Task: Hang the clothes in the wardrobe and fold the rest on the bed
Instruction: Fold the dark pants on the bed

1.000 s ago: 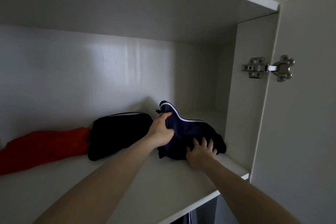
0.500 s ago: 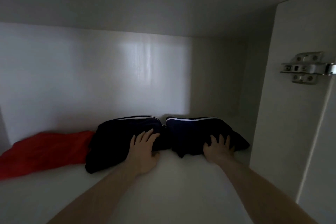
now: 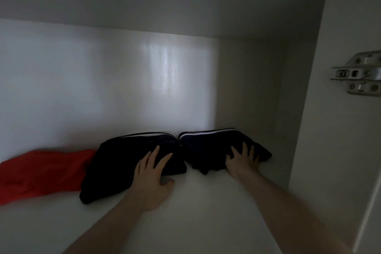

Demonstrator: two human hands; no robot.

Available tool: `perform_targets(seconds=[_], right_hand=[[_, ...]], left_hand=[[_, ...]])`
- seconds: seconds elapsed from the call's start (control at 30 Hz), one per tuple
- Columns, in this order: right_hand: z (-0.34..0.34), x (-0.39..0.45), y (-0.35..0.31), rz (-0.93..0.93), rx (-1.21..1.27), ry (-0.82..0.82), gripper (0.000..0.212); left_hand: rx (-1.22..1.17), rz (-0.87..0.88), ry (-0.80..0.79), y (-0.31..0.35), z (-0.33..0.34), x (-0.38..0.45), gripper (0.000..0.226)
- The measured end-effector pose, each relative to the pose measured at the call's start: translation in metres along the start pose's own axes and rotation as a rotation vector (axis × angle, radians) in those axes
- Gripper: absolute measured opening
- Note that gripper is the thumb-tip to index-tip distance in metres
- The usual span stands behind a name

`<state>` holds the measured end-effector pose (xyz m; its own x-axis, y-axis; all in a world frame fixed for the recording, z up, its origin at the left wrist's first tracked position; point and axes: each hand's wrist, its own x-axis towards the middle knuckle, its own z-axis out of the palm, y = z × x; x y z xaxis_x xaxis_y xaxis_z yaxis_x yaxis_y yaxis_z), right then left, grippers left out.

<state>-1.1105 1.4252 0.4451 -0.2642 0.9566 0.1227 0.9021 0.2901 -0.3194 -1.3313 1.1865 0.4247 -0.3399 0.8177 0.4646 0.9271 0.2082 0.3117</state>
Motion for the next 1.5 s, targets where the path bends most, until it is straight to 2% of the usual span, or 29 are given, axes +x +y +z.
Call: perform_targets(seconds=[0.13, 0.23, 0.3, 0.37, 0.53, 0.63, 0.87, 1.03, 1.2, 1.37, 1.5], right_hand=[[0.002, -0.013, -0.001, -0.052, -0.074, 0.290, 0.050], [0.005, -0.022, -0.005, -0.087, -0.121, 0.327, 0.042], [0.007, -0.026, -0.006, -0.081, -0.130, 0.311, 0.042], [0.010, -0.031, -0.008, -0.089, -0.140, 0.303, 0.044], [0.013, -0.053, -0.016, -0.078, -0.026, 0.150, 0.058], [0.009, -0.081, -0.021, -0.065, 0.029, 0.072, 0.065], [-0.003, -0.169, -0.035, -0.053, -0.028, -0.030, 0.073], [-0.016, -0.247, -0.036, -0.079, 0.059, -0.029, 0.074], [-0.037, -0.334, -0.016, -0.117, 0.360, 0.080, 0.080], [-0.074, -0.447, 0.051, -0.098, 0.506, 0.278, 0.069], [-0.101, -0.564, 0.126, 0.080, 0.494, 0.418, 0.067]], left_hand=[[0.071, 0.028, 0.157, 0.003, -0.002, -0.002, 0.077], [0.068, 0.046, 0.216, 0.005, -0.004, -0.003, 0.054], [0.061, 0.043, 0.218, 0.005, -0.005, -0.003, 0.039], [0.065, 0.039, 0.198, 0.002, -0.002, -0.002, 0.034], [0.046, 0.054, 0.114, 0.001, -0.002, 0.000, 0.041], [0.024, 0.058, 0.101, 0.004, -0.005, -0.001, 0.038], [-0.023, 0.127, 0.127, 0.010, -0.015, -0.005, 0.030], [-0.086, 0.320, 0.141, 0.029, -0.032, -0.034, 0.038], [-0.257, 0.574, 0.049, 0.082, -0.056, -0.089, 0.049], [-0.398, 0.730, -0.082, 0.159, -0.090, -0.164, 0.051], [-0.528, 0.832, -0.215, 0.223, -0.110, -0.240, 0.050]])
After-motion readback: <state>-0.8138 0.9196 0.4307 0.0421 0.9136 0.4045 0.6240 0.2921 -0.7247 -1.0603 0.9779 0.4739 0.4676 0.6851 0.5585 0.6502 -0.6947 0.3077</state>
